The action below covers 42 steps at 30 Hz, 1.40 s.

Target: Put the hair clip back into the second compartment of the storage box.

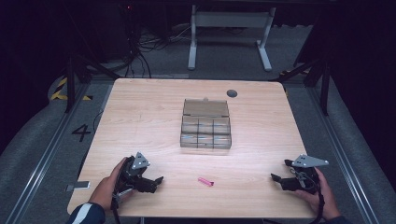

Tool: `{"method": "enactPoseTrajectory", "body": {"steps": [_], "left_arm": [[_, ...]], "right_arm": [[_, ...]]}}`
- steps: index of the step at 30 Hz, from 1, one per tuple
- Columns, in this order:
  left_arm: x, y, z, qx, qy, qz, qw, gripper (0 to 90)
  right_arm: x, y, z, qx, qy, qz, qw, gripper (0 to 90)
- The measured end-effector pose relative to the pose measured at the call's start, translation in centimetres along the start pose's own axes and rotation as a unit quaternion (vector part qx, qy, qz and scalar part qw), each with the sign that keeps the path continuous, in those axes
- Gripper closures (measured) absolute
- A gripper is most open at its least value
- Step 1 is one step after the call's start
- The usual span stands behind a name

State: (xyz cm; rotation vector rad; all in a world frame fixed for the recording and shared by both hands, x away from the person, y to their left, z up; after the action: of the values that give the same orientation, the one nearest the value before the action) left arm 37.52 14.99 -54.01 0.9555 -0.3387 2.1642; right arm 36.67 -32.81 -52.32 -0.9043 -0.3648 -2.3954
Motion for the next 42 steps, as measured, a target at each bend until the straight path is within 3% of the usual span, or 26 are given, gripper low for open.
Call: {"method": "enactPoseTrajectory", "body": {"steps": [30,37,39,42], "left_arm": [[0.26,-0.4,-0.23,-0.022,-0.003,-0.018,0.9996,0.4],[0.22,-0.57,-0.18,-0.043,-0.003,-0.036,0.9984,0.3],[0.17,-0.65,-0.14,-0.047,-0.004,-0.04,0.9981,0.1],[0.16,-0.65,-0.12,-0.049,-0.005,-0.043,0.9979,0.1]], "right_arm": [[-0.33,0.04,0.4,0.006,-0.014,0.006,0.9999,15.6],[-0.16,0.02,0.38,0.016,-0.026,0.019,0.9993,16.7],[-0.13,0.05,0.42,0.018,-0.03,0.019,0.9992,18.5],[0.05,-0.06,0.63,0.026,-0.033,0.023,0.9988,28.5]]}}
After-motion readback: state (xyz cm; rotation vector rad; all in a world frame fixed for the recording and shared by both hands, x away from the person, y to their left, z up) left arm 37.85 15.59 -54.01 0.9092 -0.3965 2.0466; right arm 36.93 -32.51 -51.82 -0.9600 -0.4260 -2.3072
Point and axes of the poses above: each handheld gripper's, and its own axes: x roughly backward along the jaws, z roughly out of its top, y roughly to its right, the point moved 8 cm from there along -x, roughly forward along the jaws, and after that the axes turned 2 degrees about -z, right-handed, at the moved point
